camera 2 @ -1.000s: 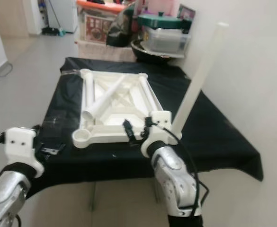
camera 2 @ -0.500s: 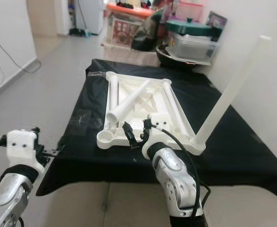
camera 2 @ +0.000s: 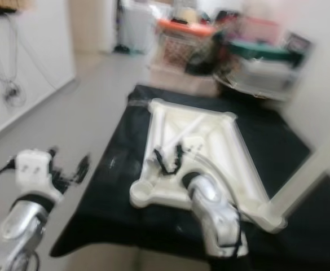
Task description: Building children table
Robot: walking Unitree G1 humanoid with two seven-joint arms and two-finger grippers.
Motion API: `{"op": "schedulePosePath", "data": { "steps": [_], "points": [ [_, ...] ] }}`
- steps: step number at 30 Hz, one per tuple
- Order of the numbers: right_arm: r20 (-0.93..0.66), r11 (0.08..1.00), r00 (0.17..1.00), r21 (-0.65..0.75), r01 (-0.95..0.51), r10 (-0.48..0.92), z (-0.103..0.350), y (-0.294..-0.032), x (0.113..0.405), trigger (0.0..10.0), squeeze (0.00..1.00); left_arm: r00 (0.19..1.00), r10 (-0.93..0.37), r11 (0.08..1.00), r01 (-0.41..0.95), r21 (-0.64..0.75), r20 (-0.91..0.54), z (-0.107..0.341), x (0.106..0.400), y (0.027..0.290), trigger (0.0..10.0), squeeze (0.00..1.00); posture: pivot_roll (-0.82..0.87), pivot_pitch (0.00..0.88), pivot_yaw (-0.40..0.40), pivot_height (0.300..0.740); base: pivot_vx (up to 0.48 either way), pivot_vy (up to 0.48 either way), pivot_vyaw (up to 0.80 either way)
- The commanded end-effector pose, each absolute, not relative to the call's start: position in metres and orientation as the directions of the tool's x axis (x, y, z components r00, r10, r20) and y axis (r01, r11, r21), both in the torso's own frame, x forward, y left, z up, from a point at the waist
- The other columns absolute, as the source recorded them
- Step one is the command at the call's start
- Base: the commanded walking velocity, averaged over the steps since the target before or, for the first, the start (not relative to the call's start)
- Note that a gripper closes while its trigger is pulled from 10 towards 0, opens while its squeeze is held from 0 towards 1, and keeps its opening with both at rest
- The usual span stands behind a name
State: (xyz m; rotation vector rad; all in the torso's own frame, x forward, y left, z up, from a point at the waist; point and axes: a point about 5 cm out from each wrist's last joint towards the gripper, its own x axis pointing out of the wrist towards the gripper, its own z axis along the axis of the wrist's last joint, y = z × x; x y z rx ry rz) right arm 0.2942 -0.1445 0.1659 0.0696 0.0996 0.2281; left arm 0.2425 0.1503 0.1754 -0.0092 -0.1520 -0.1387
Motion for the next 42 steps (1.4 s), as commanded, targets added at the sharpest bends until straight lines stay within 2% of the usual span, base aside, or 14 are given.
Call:
{"op": "schedulePosePath", "data": {
  "steps": [1, 11, 14, 19, 23, 28, 34, 37, 42],
  "points": [
    [-0.082, 0.969, 0.967, 0.088, -0.233, 0.240, 0.168, -0.141, 0.296, 10.0, 0.00, 0.982, -0.130, 0.991, 0.130, 0.009, 0.140, 0.173, 0.243, 0.153, 10.0, 0.00, 0.12, 0.000, -0.142, 0.740, 0.322, 0.000, 0.00],
    [-0.102, 0.983, 0.979, 0.065, -0.172, 0.178, 0.169, -0.146, 0.300, 10.0, 0.00, 0.980, -0.132, 0.991, 0.132, 0.013, 0.146, 0.173, 0.244, 0.153, 10.0, 0.00, 0.11, 0.000, -0.139, 0.740, 0.318, 0.000, 0.00],
    [-0.102, 0.998, 0.994, -0.029, -0.050, 0.047, 0.178, -0.157, 0.306, 10.0, 0.00, 0.984, -0.105, 0.994, 0.102, 0.028, 0.146, 0.173, 0.246, 0.156, 10.0, 0.00, 0.12, 0.000, -0.140, 0.740, 0.000, 0.000, 0.00],
    [-0.106, 0.996, 0.994, -0.085, 0.013, -0.022, 0.185, -0.162, 0.310, 10.0, 0.00, 0.984, -0.106, 0.994, 0.102, 0.035, 0.142, 0.172, 0.246, 0.157, 10.0, 0.00, 0.12, 0.000, -0.143, 0.740, 0.000, 0.000, 0.00],
    [-0.211, 0.980, 0.972, -0.191, 0.064, -0.104, 0.182, -0.162, 0.311, 10.0, 0.00, 0.985, -0.115, 0.993, 0.109, 0.053, 0.127, 0.168, 0.246, 0.156, 10.0, 0.00, 0.11, 0.000, -0.144, 0.740, 0.000, 0.000, 0.00],
    [-0.282, 0.965, 0.943, -0.239, 0.109, -0.176, 0.171, -0.170, 0.310, 10.0, 0.00, 0.986, -0.119, 0.992, 0.112, 0.061, 0.120, 0.166, 0.246, 0.155, 10.0, 0.00, 0.12, 0.000, -0.151, 0.740, 0.000, 0.000, 0.00],
    [-0.410, 0.981, 0.894, -0.147, 0.129, -0.179, 0.155, -0.179, 0.307, 10.0, 0.00, 0.988, -0.113, 0.992, 0.106, 0.068, 0.109, 0.164, 0.246, 0.156, 10.0, 0.00, 0.11, 0.000, -0.153, 0.740, 0.000, 0.000, 0.00],
    [-0.571, 0.987, 0.809, -0.012, 0.160, -0.138, 0.128, -0.183, 0.299, 10.0, 0.00, 0.988, -0.108, 0.992, 0.101, 0.070, 0.106, 0.163, 0.247, 0.157, 10.0, 0.00, 0.11, 0.000, -0.158, 0.740, 0.000, 0.000, 0.00],
    [-0.629, 0.986, 0.769, 0.024, 0.166, -0.114, 0.120, -0.183, 0.297, 10.0, 0.00, 0.989, -0.106, 0.992, 0.099, 0.072, 0.107, 0.163, 0.249, 0.156, 10.0, 0.00, 0.11, 0.000, -0.159, 0.740, 0.000, 0.000, 0.00]
  ]
}}
